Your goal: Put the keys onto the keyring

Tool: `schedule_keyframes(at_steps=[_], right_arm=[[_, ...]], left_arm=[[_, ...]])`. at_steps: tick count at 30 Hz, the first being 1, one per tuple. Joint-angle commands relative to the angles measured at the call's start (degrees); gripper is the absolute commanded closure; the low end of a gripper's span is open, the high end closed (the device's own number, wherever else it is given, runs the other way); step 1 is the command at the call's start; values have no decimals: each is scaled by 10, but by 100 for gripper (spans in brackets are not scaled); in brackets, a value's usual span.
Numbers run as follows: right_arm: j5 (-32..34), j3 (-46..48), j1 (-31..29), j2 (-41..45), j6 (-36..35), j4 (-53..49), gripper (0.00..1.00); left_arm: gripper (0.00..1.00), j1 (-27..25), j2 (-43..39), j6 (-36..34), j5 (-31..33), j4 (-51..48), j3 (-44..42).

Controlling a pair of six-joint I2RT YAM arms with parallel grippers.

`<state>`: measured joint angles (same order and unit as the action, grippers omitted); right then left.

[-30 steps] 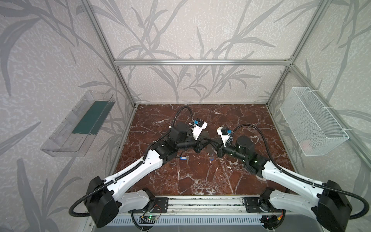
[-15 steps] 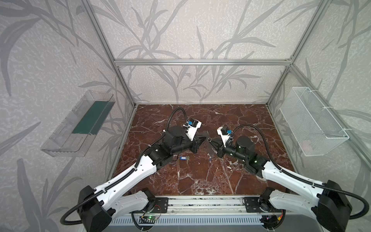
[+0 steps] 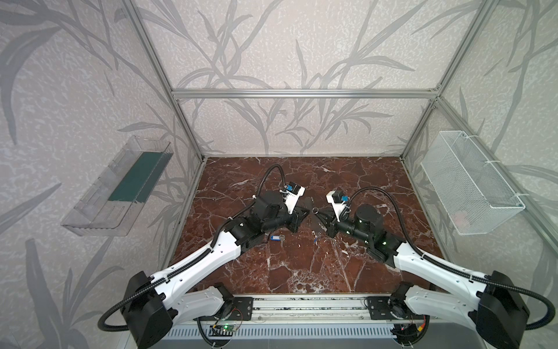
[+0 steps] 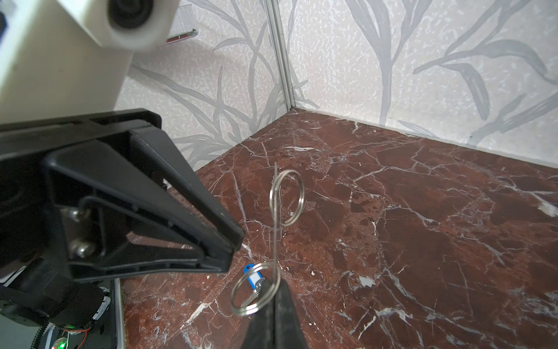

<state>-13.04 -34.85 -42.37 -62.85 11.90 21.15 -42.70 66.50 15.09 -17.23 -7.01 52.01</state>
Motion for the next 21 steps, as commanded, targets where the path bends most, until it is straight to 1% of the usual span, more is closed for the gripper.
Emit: schedule_keyframes(at_steps=[1, 7, 13, 15, 19, 21], right_arm=[[-5, 2, -1, 10, -6, 19, 100], [-4, 2, -1, 7, -6, 19, 100], [-4, 2, -1, 4, -5, 20, 100], [-3, 2, -1, 4, -6, 21, 100], [2, 1, -1, 4, -6, 16, 100], [2, 0, -1, 2, -5, 14, 100]], left_arm=[[84, 0, 13, 3, -15, 3, 7], [84, -2, 22, 16, -46, 18, 12], [84, -4, 9, 20, -54, 25, 13], [84, -5, 3, 12, -45, 13, 15], [84, -8, -15, -11, 3, -25, 20], [84, -10, -24, -24, 15, -35, 20]])
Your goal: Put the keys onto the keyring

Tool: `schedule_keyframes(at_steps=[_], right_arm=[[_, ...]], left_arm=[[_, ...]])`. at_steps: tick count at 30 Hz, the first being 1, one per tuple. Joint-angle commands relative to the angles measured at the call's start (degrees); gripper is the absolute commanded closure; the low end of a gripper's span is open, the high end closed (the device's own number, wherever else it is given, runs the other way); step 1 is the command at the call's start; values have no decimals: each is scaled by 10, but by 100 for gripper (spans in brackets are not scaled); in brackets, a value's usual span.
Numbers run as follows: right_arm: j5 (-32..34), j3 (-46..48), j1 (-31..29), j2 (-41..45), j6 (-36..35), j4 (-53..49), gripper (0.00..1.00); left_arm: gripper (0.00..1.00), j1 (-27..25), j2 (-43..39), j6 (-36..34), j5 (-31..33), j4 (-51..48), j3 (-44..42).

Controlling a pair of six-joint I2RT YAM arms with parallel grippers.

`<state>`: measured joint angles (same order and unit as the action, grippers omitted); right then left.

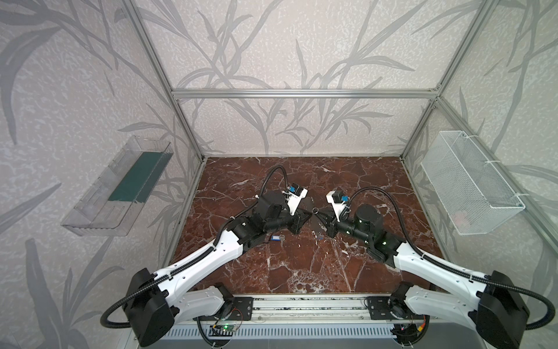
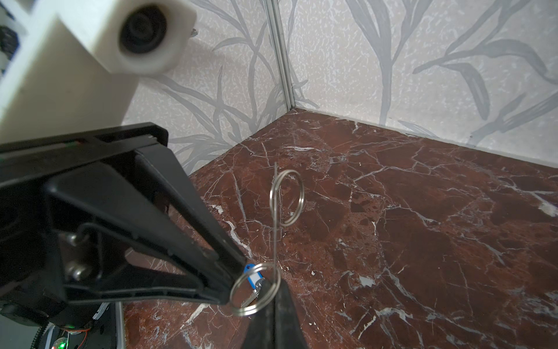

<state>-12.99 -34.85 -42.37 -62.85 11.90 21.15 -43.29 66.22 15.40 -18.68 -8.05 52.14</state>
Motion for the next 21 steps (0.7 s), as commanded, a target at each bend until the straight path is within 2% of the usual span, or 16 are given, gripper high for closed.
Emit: schedule_keyframes(at_steps=[1, 6, 9, 12, 21], right_arm=[[0, 0, -1, 2, -5, 15, 100], [-4, -1, -1, 1, -5, 15, 100], [-3, -1, -1, 2, -5, 14, 100], [-3, -1, -1, 2, -6, 14, 100], [-9, -2, -1, -2, -3, 15, 100]], left_arm=[[83, -7, -24, -34, 35, -29, 18], [80, -19, -14, -65, 57, -51, 33], [77, -38, -4, -91, 93, -65, 43], [69, -59, 0, -114, 138, -70, 45], [65, -92, 17, -152, 187, -70, 56]])
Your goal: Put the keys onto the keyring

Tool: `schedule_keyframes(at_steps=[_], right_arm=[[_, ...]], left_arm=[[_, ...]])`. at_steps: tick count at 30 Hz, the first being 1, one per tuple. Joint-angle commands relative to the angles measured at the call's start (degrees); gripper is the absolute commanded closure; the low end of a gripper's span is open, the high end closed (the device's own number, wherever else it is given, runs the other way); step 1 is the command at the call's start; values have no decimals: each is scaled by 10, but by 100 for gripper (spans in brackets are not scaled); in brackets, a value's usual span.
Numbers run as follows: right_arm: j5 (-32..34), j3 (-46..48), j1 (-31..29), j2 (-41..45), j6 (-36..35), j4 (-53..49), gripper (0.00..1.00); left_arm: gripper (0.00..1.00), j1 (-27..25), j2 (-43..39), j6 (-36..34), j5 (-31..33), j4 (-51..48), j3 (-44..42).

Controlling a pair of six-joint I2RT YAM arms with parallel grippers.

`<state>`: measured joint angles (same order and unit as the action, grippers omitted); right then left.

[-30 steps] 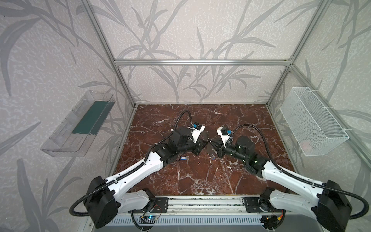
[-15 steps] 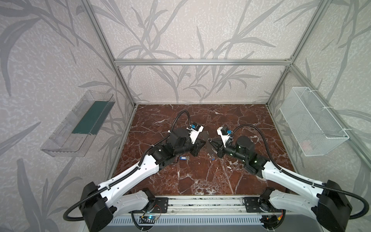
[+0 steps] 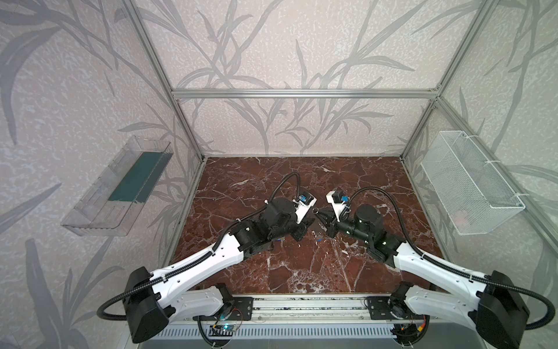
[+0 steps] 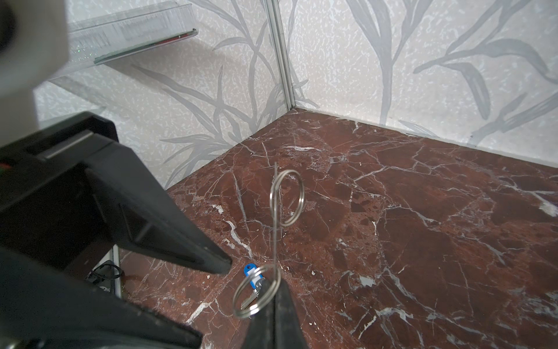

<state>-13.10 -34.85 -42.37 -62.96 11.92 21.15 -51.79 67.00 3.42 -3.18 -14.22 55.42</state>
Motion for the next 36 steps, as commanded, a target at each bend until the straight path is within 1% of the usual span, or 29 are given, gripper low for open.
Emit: schedule_keyframes(at_steps=[1, 5, 9, 16, 19, 24, 31, 34, 36], right_arm=[[-8, -2, -1, -1, -3, 15, 100], [-9, -1, -1, 0, -3, 16, 100], [-11, -2, -1, -2, -2, 17, 100], [-14, -2, -1, -5, -1, 19, 100], [-14, -2, -1, -7, -1, 19, 100], [-15, -2, -1, -8, -1, 19, 100], [-15, -2, -1, -7, 0, 19, 100], [-17, -2, -1, -7, 0, 19, 100], [-17, -2, -1, -7, 1, 19, 100]], left_arm=[[65, -12, 12, -35, 41, -8, 27], [65, -22, 23, -43, 78, -5, 38], [65, -24, 27, -49, 95, 2, 42], [65, -26, 33, -51, 97, 6, 47], [66, -28, 36, -55, 75, 3, 49], [66, -34, 48, -63, 74, -2, 55], [66, -37, 46, -64, 108, -2, 54], [70, -37, 40, -60, 143, 3, 52], [72, -37, 34, -58, 156, 9, 49]])
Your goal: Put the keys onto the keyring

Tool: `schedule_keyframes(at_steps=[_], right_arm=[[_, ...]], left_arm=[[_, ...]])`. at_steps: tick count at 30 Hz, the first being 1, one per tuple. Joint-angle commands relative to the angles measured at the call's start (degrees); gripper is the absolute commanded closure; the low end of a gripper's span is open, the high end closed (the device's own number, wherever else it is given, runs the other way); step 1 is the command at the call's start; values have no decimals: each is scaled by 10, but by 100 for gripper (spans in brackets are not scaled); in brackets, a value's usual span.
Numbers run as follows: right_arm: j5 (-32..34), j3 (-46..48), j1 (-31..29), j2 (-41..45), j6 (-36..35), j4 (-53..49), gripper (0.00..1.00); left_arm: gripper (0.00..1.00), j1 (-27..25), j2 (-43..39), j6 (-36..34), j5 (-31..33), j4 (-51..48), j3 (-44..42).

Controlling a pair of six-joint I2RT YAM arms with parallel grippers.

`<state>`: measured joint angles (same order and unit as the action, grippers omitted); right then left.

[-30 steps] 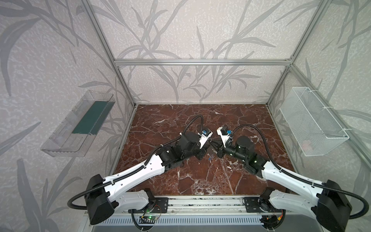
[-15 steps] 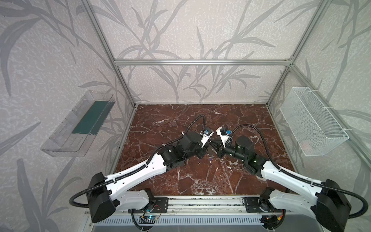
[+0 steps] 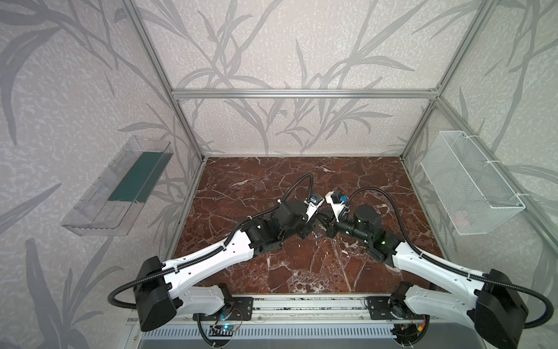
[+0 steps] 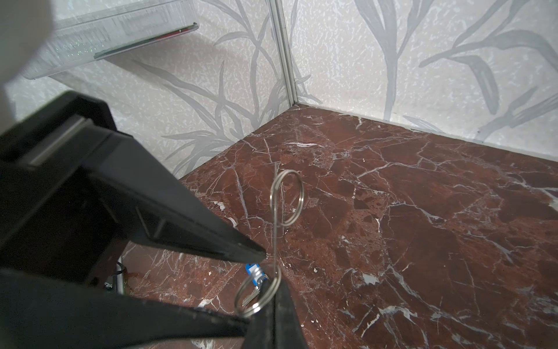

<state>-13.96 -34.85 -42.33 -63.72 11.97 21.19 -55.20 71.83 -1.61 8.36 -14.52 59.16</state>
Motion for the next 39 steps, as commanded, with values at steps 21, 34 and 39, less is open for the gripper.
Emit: schedule_keyframes(at_steps=[21, 34, 39], right_arm=[[-10, -1, -1, -1, 0, 19, 100], [-3, 0, -1, 1, -2, 16, 100], [3, 0, -1, -2, -4, 14, 100]], left_arm=[[78, -2, -9, -13, 6, 13, -4], [99, -2, -22, -3, 14, 15, -5], [100, -2, -27, -1, 18, 43, -20]])
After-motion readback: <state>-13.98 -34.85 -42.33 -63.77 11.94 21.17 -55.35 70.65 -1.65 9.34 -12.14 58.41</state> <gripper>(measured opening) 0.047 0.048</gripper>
